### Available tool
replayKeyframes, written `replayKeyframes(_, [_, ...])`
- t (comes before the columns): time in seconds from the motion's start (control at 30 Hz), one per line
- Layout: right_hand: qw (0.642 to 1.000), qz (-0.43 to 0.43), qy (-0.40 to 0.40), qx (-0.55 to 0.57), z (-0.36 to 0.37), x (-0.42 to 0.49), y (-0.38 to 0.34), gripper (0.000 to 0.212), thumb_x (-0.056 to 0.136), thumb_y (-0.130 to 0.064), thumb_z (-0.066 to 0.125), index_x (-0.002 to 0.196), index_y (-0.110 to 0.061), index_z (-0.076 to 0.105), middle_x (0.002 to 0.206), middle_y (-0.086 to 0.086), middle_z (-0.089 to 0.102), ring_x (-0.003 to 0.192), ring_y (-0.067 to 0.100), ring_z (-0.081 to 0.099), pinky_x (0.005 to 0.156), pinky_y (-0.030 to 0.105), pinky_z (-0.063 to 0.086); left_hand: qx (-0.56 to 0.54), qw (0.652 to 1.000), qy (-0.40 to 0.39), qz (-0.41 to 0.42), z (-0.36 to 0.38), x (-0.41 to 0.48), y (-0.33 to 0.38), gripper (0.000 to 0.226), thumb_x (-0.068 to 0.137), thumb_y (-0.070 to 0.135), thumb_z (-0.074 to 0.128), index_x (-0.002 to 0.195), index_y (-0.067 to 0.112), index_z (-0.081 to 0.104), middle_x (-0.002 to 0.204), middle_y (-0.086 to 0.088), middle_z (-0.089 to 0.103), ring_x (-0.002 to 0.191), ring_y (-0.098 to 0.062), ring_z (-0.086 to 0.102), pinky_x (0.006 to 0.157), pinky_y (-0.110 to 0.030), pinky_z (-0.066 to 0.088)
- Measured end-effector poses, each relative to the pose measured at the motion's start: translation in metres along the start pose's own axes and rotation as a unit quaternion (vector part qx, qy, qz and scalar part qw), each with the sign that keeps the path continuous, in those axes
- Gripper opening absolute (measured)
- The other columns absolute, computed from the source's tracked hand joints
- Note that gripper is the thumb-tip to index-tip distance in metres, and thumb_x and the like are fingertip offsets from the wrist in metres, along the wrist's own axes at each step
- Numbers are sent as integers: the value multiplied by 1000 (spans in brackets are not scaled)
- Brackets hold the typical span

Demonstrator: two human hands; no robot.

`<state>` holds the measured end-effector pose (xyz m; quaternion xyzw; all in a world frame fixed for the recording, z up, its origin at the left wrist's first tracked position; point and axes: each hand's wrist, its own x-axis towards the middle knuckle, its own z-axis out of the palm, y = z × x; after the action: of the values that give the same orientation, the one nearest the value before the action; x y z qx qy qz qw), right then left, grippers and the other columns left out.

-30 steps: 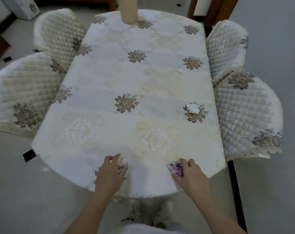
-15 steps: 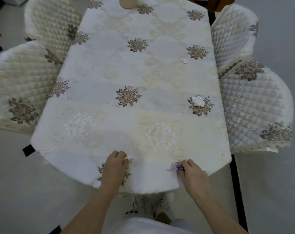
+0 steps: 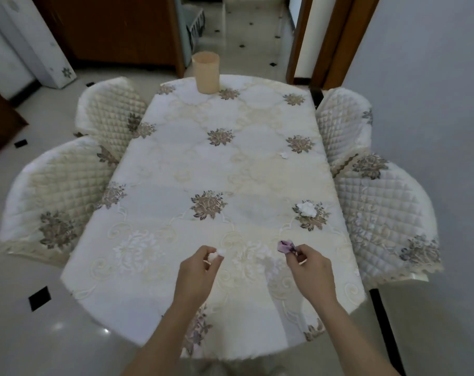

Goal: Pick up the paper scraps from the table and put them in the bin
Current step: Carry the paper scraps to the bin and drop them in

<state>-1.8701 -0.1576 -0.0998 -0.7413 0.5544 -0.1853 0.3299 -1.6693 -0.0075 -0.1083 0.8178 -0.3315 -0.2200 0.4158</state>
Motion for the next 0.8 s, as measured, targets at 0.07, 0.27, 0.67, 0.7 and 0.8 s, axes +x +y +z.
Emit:
replayKeyframes(0.07, [999, -18, 26, 16, -15, 11, -21, 25, 87, -37, 61, 65, -26, 57, 60, -9, 61, 56, 7, 56, 51, 31, 42, -11, 999, 17, 29, -8, 11, 26, 6, 91, 35, 65, 88, 35, 60, 72, 12, 64, 69, 4, 60, 55, -13, 44])
replayKeyframes(0.27, [993, -81, 77, 25, -47, 23, -66, 31, 86, -36, 62, 61, -24, 50, 55, -6, 54, 55, 7, 52, 48, 29, 37, -20, 994, 55, 95, -33, 28, 77, 11, 91, 39, 63, 92, 28, 63, 78, 11, 66, 70, -2, 60, 65, -30, 51])
replayKeyframes(0.67, [981, -189, -14, 48, -10, 6, -121, 30, 86, -36, 63, 62, -20, 53, 58, -3, 58, 55, 10, 54, 49, 31, 39, 14, 983, 167, 70, -91, -27, 62, 12, 94, 41, 59, 90, 29, 60, 67, 7, 61, 59, -8, 57, 54, -28, 42])
replayKeyframes(0.7, [977, -203, -33, 48, -4, 2, -127, 30, 86, -35, 63, 63, -19, 53, 58, -2, 58, 56, 11, 54, 51, 31, 40, 16, 981, 184, 59, -96, -37, 58, 15, 94, 44, 58, 88, 31, 59, 66, 6, 60, 59, -9, 57, 54, -29, 42])
replayKeyframes(0.8, [966, -236, -91, 51, 17, -14, -143, 28, 84, -35, 62, 62, -19, 53, 58, -4, 59, 57, 12, 55, 52, 30, 41, 25, 970, 244, 8, -116, -68, 42, 14, 93, 47, 58, 86, 34, 58, 69, 7, 61, 60, -7, 57, 57, -33, 46])
